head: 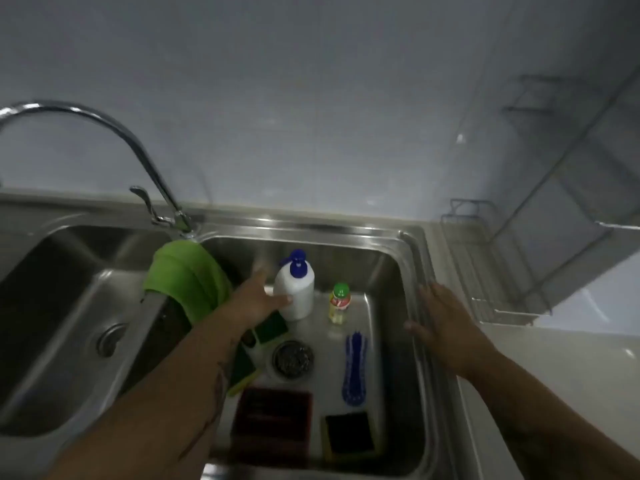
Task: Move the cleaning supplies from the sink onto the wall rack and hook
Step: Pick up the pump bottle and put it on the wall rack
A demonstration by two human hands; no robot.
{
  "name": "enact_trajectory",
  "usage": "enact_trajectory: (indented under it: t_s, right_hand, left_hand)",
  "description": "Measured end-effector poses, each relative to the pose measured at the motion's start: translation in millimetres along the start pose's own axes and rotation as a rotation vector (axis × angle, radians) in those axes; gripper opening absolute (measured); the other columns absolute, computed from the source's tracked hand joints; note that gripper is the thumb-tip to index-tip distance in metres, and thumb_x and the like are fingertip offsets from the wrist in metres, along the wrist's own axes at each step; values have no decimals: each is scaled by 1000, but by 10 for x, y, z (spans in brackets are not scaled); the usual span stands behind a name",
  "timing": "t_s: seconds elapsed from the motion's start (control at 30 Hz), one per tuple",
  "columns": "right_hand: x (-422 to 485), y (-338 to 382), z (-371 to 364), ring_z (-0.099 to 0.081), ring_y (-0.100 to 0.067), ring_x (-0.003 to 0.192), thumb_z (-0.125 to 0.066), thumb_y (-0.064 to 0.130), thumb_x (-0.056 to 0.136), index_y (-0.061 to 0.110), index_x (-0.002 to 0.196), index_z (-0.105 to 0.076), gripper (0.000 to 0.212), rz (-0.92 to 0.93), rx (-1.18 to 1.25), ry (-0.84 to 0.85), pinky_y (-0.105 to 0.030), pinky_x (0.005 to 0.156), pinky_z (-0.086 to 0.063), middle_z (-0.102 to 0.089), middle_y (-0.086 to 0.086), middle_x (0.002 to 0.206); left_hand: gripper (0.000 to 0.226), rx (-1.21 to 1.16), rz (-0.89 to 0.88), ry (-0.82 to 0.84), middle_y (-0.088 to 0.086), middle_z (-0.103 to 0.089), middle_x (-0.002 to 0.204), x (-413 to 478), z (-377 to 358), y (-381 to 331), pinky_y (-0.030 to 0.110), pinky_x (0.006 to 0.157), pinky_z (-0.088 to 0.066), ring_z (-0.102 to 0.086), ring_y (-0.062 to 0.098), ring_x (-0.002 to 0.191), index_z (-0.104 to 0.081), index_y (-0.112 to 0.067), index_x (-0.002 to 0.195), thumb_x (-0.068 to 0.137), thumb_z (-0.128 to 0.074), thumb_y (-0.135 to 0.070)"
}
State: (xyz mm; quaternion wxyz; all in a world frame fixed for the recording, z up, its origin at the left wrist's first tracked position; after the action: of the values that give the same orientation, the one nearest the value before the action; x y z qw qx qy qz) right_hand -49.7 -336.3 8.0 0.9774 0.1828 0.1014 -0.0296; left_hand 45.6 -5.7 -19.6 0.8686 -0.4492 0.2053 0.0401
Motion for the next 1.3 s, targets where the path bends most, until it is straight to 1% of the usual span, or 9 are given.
enact_trajectory:
  t_s: [0.17, 0.3, 0.6, 0.73, 0.87, 0.93, 1.07, 1.17, 1.3]
  right_hand:
    - [88, -149, -291, -4, -27, 149, -24, 68, 81, 23, 151, -19, 83, -44, -288, -61, -54, 116, -13, -4, -5, 163]
    - [117, -169, -319, 2, -23, 149, -31, 63, 88, 28, 151, -15, 75, -44, -303, -69, -52, 118, -9, 3, 0, 163]
    - [101, -137, -293, 7, -21, 149, -33, 63, 85, 29, 152, -12, 78, -80, -267, -37, -49, 119, -4, 8, 2, 163]
    - [124, -109, -218, 10, -25, 148, -41, 63, 87, 25, 153, -7, 83, -111, -264, 101, -50, 118, -4, 16, -1, 162]
    - [72, 318, 174, -9, -29, 147, -51, 64, 81, 25, 150, -22, 84, -88, 46, 172, -45, 118, -18, -6, -7, 160]
    - [-98, 658, 597, -7, -19, 149, -47, 71, 78, 35, 149, -23, 84, 23, 238, 72, -39, 119, -17, -6, 3, 162]
    - [-759, 996, 1730, -1, 14, 141, -51, 54, 90, 48, 146, -24, 62, 243, 379, -204, -12, 109, -9, -1, 34, 154]
    - [-1120, 872, 2512, -1, 11, 142, -43, 64, 86, 51, 144, -21, 63, 273, 196, -594, -20, 113, -9, -3, 34, 155]
    - [-1155, 430, 2912, 4, -10, 149, -33, 60, 90, 27, 151, -18, 72, 127, -54, -975, -35, 117, -9, -2, 10, 160]
  left_hand:
    - [88, -47, -89, -55, -1, -57, 130, 572, -191, 134, 40, 101, -45, -53, 22, 120, -45, -22, 137, 60, -88, -24]
    - [79, -186, -136, -45, -13, -56, 113, 829, -437, 236, 21, 86, -44, -55, 10, 105, -46, -23, 127, 61, -88, -9]
    - [88, -240, -127, -172, -6, -52, 126, 659, -308, 371, 39, 94, -45, -50, 19, 114, -38, -26, 137, 64, -86, -12]
    - [89, -225, -123, -160, -1, -51, 130, 299, 60, 85, 45, 96, -46, -50, 23, 115, -35, -26, 138, 66, -85, -15]
    - [82, -166, -258, -164, -2, -52, 123, -100, 591, -541, 50, 92, -51, -55, 24, 109, -35, -34, 126, 63, -87, -20]
    - [80, -139, -371, -181, -5, -50, 119, -293, 816, -1042, 44, 87, -52, -55, 22, 106, -33, -39, 122, 65, -86, -22]
    - [80, -154, -637, -189, -10, -50, 118, -739, 1010, -2237, 30, 80, -49, -57, 14, 98, -31, -46, 120, 68, -84, -19]
    - [79, -234, -841, -199, -19, -53, 115, -1092, 984, -3088, 24, 76, -49, -58, 8, 99, -34, -53, 116, 67, -84, -17]
    - [80, -318, -1029, -181, -23, -52, 119, -1373, 725, -3971, 23, 77, -51, -60, 4, 102, -33, -62, 110, 67, -85, -19]
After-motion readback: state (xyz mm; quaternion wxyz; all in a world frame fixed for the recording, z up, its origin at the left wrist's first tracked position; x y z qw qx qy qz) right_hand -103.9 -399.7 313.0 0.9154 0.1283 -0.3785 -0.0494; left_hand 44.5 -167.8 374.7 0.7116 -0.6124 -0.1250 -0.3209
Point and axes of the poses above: each hand's wrist, its own x-axis towards the middle knuckle, its own z-axis out of the back of the hand, y = z × x, the point moved 5 cm from there along x, towards the middle knuckle
